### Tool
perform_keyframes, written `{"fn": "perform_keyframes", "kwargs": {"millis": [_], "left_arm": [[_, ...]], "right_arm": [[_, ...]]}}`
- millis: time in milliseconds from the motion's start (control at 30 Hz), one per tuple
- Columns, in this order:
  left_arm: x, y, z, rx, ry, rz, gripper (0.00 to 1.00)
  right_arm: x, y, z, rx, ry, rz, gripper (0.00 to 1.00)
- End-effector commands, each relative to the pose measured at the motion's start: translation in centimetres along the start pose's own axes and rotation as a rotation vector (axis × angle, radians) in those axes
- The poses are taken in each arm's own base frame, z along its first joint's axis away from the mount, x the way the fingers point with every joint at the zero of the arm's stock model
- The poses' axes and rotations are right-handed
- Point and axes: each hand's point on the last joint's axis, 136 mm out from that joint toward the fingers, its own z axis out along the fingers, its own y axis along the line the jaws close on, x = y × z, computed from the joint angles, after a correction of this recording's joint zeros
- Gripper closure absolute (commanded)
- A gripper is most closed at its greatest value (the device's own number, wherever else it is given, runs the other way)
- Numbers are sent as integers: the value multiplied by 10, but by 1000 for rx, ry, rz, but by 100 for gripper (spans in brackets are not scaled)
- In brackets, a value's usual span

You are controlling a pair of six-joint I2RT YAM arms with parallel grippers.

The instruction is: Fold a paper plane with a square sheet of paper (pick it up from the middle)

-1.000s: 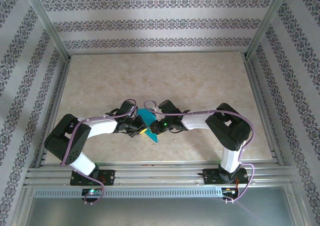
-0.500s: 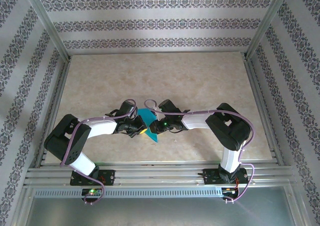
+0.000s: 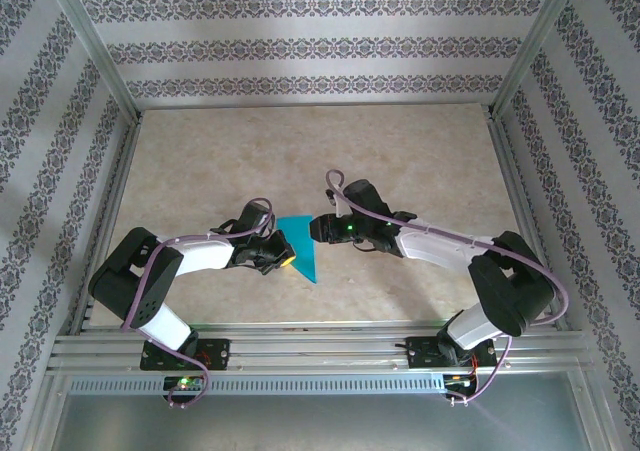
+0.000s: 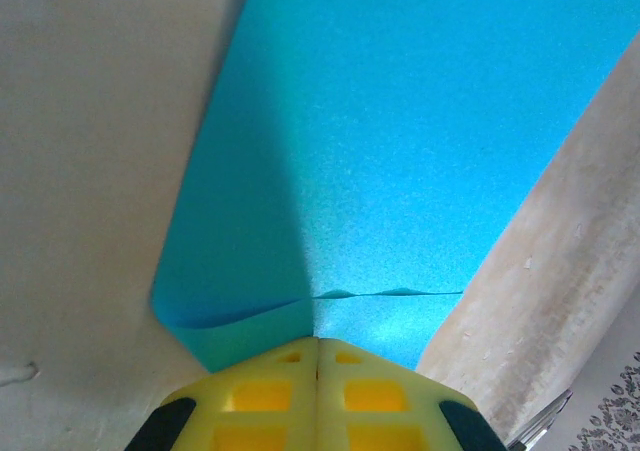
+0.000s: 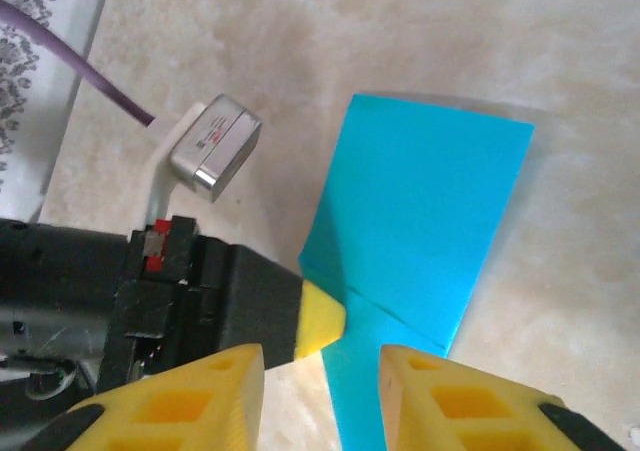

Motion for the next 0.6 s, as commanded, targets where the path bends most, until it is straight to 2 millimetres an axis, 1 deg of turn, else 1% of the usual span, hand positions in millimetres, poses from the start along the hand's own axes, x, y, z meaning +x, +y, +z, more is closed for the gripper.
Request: {"fn": "perform_keyframes", "kwargs": {"millis": [0,100,200,367,567], "left_arm": [[15,59,9,-201,30,-35,95],[15,61,9,-206,28,-34,95],[15,63,9,-212,28,-34,95],[15,60,10,-208,31,-30,95],[14,61,9,-212,29,-29,95]], "right_arm": [[42,2,11,-35,150,76,74],[59,6,21,-46,209,79,84],[66,13,30,-64,243,63,91],[76,9,42,-52,290,62,96],[85,4,53,-44,334,61,98]]}}
